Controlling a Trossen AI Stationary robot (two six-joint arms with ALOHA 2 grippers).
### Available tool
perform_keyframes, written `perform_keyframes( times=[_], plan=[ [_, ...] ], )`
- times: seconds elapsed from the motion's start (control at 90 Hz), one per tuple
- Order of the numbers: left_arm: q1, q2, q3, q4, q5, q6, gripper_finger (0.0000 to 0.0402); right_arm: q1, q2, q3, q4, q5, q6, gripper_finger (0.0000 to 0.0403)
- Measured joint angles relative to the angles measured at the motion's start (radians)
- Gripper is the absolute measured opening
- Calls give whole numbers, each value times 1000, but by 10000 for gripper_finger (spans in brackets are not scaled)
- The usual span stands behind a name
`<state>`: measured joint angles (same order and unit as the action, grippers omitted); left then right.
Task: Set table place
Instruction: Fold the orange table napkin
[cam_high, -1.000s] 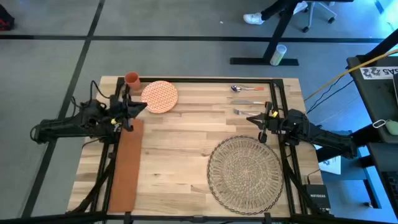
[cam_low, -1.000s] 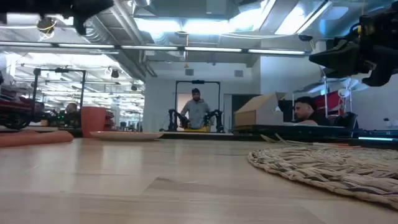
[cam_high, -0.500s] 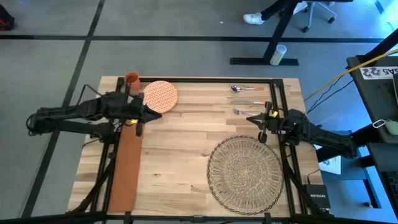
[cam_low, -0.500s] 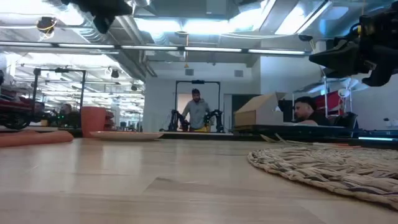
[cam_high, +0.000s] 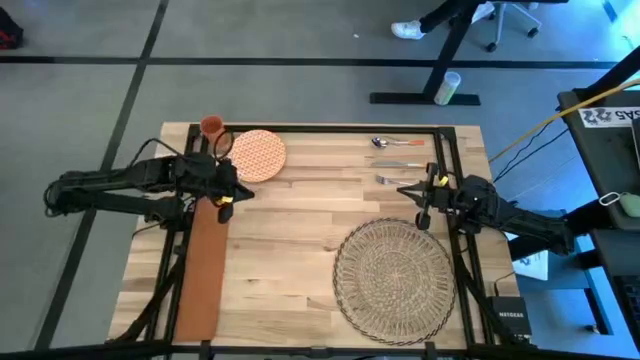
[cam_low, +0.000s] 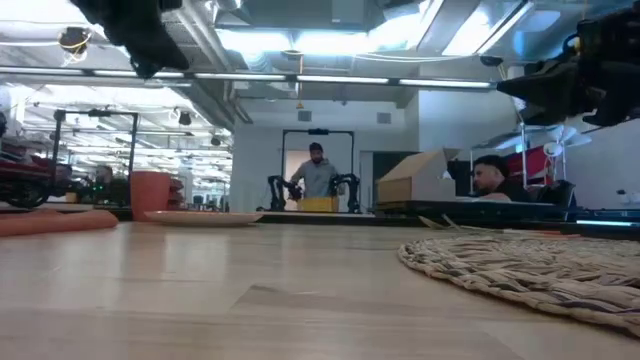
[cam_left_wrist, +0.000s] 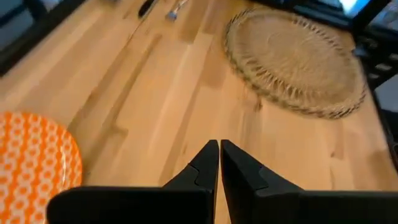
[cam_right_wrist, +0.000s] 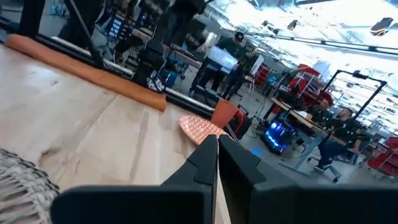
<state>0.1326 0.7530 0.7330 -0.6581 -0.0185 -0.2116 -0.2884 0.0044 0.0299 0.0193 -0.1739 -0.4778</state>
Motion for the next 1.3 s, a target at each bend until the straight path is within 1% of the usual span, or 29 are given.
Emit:
perform_keyframes(
  times=[0.189,0.344,0.5,0.622,0.722,0.811,0.911,1.133,1.3],
  plan=[
    [0,61,0,-71,-8,-22,0,0,0,0,70,-2,23,1],
    [0,123,0,-212,-8,-39,0,0,0,0,148,-5,31,1],
    [-1,183,-3,-360,-15,-87,0,0,0,0,167,-52,32,1],
    [-14,229,-8,-390,-50,-143,0,0,7,0,165,-55,32,1],
    [-24,276,-8,-415,-59,-154,0,0,10,0,151,-65,34,1],
    [-29,323,-8,-444,-77,-177,0,0,37,0,123,-82,35,1],
    [-31,375,-8,-474,-107,-231,0,0,78,6,132,-82,35,1],
    [-31,496,-8,-571,-119,-318,0,0,166,87,120,-81,2,1],
    [-44,595,-8,-559,-117,-335,0,0,217,144,52,-81,-28,1]
  ],
)
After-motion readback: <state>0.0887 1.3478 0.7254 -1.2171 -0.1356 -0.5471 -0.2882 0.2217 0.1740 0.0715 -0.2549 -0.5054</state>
